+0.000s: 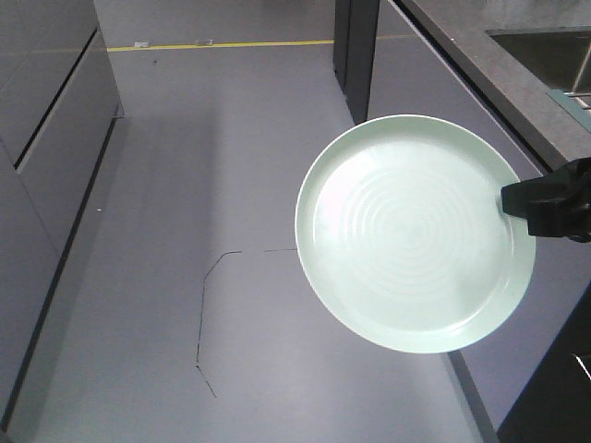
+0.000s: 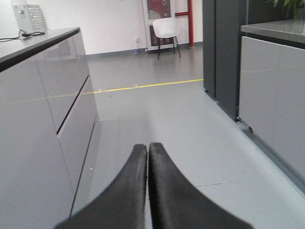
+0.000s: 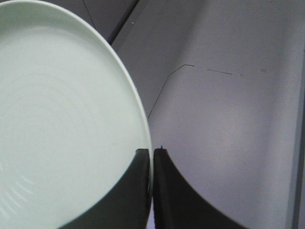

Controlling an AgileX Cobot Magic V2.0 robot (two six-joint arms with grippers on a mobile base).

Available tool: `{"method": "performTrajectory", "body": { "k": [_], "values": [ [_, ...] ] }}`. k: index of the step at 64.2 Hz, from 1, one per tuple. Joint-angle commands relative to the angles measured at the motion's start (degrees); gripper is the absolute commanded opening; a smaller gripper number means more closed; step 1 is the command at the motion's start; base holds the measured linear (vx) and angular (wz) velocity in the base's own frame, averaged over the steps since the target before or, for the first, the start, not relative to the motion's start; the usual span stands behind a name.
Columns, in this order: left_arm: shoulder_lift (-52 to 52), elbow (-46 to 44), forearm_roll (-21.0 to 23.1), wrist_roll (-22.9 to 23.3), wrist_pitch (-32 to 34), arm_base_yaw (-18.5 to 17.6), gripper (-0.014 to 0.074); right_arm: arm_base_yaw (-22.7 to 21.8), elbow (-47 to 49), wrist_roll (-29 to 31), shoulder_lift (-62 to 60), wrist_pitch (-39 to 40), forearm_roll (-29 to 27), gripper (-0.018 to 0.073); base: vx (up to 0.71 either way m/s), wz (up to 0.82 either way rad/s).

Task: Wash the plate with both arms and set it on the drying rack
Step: 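Drive the base away from the counter holding the plate in the right gripper, then drive the base along the aisle carrying the plate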

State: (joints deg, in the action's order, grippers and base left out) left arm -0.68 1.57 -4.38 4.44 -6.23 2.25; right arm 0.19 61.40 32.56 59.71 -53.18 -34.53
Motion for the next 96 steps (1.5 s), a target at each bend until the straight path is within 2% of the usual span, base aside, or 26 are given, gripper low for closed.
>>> {"method": "performTrajectory", "body": {
  "k": [1,96],
  "values": [
    [-0.85,1.06,0.49,0.22,4.39,0.05,-0.0006,-0.44,1.60,0.37,-0.92,2.62,-2.34,-0.0007,0.13,0.26],
    [-0.85,1.06,0.49,0.22,4.39,0.05,-0.0006,-0.44,1.60,0.37,-0.92,2.62,-2.34,-0.0007,0.17,0.11]
  ]
}}
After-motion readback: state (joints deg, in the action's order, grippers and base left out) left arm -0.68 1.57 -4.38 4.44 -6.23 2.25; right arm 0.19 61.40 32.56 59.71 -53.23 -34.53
